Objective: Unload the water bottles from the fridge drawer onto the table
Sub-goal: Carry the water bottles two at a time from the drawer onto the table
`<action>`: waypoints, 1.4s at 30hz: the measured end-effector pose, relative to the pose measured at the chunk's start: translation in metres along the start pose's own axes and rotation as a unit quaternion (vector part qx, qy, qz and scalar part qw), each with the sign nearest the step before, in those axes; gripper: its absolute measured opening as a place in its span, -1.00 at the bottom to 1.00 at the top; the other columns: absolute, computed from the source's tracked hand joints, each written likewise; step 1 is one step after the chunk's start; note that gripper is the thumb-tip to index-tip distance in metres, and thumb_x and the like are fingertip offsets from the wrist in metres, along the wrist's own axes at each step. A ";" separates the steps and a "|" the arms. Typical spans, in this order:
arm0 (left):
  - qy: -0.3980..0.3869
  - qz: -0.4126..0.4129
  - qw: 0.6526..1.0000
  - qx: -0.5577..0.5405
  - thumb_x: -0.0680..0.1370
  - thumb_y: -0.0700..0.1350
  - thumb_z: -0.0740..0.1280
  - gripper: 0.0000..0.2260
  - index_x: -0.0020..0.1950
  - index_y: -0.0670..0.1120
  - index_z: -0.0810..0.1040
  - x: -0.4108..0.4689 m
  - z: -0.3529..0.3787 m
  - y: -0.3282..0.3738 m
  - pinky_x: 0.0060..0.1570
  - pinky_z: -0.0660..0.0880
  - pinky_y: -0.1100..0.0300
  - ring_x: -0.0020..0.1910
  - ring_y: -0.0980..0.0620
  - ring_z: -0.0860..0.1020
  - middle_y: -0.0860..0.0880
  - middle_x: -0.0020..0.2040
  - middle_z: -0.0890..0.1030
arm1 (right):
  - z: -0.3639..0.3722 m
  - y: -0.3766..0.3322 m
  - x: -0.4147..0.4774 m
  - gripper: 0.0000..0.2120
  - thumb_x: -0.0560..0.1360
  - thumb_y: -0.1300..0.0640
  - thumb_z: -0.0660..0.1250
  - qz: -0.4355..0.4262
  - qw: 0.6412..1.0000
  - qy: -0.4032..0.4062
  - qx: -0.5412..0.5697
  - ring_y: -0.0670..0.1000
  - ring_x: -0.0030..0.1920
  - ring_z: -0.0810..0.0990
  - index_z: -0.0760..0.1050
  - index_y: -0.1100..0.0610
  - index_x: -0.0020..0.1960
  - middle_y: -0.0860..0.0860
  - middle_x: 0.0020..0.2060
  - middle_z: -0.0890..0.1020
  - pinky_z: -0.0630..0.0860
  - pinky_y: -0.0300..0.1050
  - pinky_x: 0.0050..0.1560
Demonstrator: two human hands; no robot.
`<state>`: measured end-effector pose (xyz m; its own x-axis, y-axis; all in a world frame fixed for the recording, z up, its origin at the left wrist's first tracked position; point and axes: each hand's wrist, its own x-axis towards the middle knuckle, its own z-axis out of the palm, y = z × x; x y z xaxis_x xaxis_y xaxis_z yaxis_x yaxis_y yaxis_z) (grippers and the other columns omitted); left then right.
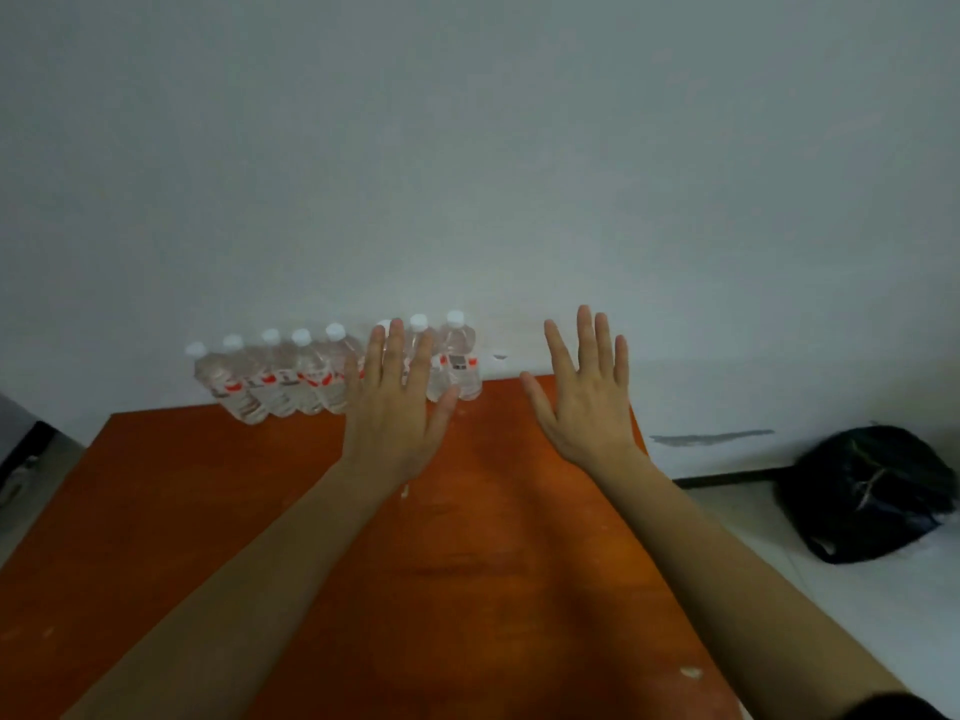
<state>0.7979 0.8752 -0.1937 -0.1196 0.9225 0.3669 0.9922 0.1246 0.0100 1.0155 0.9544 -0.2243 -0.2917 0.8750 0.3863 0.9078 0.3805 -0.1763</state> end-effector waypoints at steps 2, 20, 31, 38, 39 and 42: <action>0.011 0.020 1.000 -0.016 0.64 0.28 -0.07 -0.37 0.63 0.00 0.03 -0.003 -0.015 0.018 0.53 -0.07 -0.23 0.61 -0.16 -0.07 -0.16 0.63 -0.01 | -0.022 0.015 -0.016 -0.31 0.62 -0.28 0.03 0.017 1.000 0.017 -0.014 0.21 0.60 -0.15 0.01 0.04 0.62 0.21 0.60 -0.06 -0.10 0.25 0.56; -0.007 0.423 0.864 -0.273 0.63 0.28 -0.09 -0.35 0.63 -0.03 -0.02 -0.096 -0.082 0.218 0.53 -0.06 -0.25 0.61 -0.17 -0.10 -0.19 0.63 -0.06 | -0.202 0.054 -0.313 -0.26 0.60 -0.30 0.03 0.394 0.887 0.095 -0.221 0.13 0.59 -0.24 -0.12 0.01 0.63 0.15 0.61 -0.14 -0.15 0.19 0.57; -0.033 0.673 0.635 -0.379 0.63 0.23 -0.02 -0.40 0.61 -0.03 0.16 -0.366 -0.197 0.364 0.50 0.07 -0.28 0.60 -0.20 0.02 -0.19 0.62 0.07 | -0.333 -0.033 -0.647 -0.30 0.55 -0.27 0.06 0.621 0.686 0.150 -0.349 0.25 0.59 -0.06 0.18 0.09 0.57 0.25 0.59 -0.01 -0.04 0.29 0.54; -0.063 0.732 0.606 -0.306 0.62 0.27 -0.10 -0.39 0.62 0.04 0.04 -0.547 -0.217 0.417 0.53 -0.05 -0.24 0.61 -0.16 -0.14 -0.13 0.64 -0.04 | -0.362 -0.078 -0.839 -0.24 0.56 -0.34 -0.07 0.722 0.592 0.134 -0.332 0.22 0.59 -0.18 -0.06 0.04 0.63 0.23 0.59 -0.16 -0.04 0.30 0.54; -0.070 0.734 0.607 -0.296 0.62 0.27 -0.08 -0.38 0.63 0.03 0.03 -0.569 -0.219 0.423 0.53 -0.03 -0.26 0.61 -0.16 -0.14 -0.14 0.64 -0.04 | -0.365 -0.080 -0.861 -0.22 0.55 -0.35 -0.09 0.729 0.587 0.125 -0.329 0.22 0.59 -0.18 -0.08 0.05 0.63 0.23 0.59 -0.16 -0.05 0.29 0.54; -0.068 0.745 0.604 -0.275 0.64 0.26 -0.03 -0.39 0.63 0.03 0.02 -0.617 -0.231 0.440 0.54 -0.10 -0.22 0.61 -0.15 -0.15 -0.15 0.64 -0.05 | -0.384 -0.080 -0.914 -0.20 0.54 -0.36 -0.08 0.749 0.569 0.119 -0.319 0.22 0.59 -0.16 -0.07 0.08 0.63 0.23 0.59 -0.13 -0.09 0.26 0.55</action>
<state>1.3170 0.2766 -0.2004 0.9558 -0.1137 0.2710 -0.1410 -0.9865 0.0837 1.3249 0.0093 -0.2157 0.9328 -0.0194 0.3599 0.0311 -0.9905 -0.1341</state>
